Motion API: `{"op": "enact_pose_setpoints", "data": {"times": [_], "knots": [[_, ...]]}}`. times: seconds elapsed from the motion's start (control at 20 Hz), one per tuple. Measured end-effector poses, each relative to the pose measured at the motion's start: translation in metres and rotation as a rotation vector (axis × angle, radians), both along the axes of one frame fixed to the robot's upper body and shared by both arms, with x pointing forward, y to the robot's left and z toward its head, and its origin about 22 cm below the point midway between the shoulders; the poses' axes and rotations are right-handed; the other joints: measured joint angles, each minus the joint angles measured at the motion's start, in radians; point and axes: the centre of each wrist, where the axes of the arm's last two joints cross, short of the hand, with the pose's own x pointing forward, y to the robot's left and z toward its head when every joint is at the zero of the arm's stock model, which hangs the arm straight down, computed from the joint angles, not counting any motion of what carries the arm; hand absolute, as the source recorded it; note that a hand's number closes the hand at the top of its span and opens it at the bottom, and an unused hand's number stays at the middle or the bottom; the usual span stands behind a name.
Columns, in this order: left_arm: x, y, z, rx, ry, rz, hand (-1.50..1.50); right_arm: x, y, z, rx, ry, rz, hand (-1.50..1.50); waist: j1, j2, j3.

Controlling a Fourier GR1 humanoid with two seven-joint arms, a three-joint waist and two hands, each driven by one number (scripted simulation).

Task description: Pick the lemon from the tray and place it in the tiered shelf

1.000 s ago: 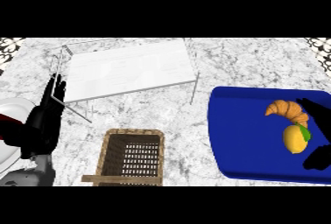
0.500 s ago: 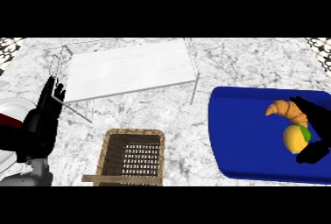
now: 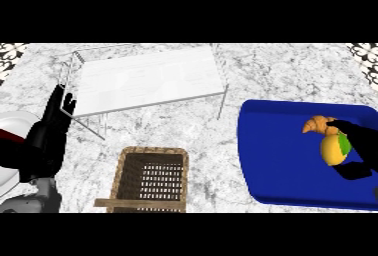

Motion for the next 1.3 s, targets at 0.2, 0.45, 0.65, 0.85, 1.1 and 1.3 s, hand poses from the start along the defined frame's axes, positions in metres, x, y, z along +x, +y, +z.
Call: {"op": "enact_pose_setpoints", "data": {"times": [0.2,0.45,0.65,0.85,1.1,1.3], "knots": [[0.001,0.002,-0.003,0.003,0.003,0.002,0.00,-0.004,0.004,-0.006,-0.051,-0.053,0.041,1.50,-0.003,-0.002,-0.003],[-0.003,-0.001,0.002,0.002,0.005,-0.002,0.00,-0.003,0.058,-0.012,-0.081,-0.111,0.083,1.50,-0.004,-0.009,-0.011],[0.000,-0.007,0.003,0.002,0.003,-0.033,0.00,-0.010,0.159,-0.020,-0.005,-0.117,0.185,1.50,0.030,-0.011,-0.020],[0.004,-0.013,0.003,0.001,-0.001,-0.052,0.00,-0.028,0.244,-0.014,0.100,-0.110,0.238,1.50,0.049,-0.002,-0.007],[0.007,-0.017,0.003,0.002,0.002,-0.061,0.00,-0.062,0.314,0.014,0.221,-0.145,0.272,1.50,0.057,0.002,0.004],[0.008,-0.015,0.003,0.003,0.004,-0.054,0.00,-0.083,0.338,0.049,0.376,-0.259,0.231,1.50,0.055,0.000,0.006]]}}
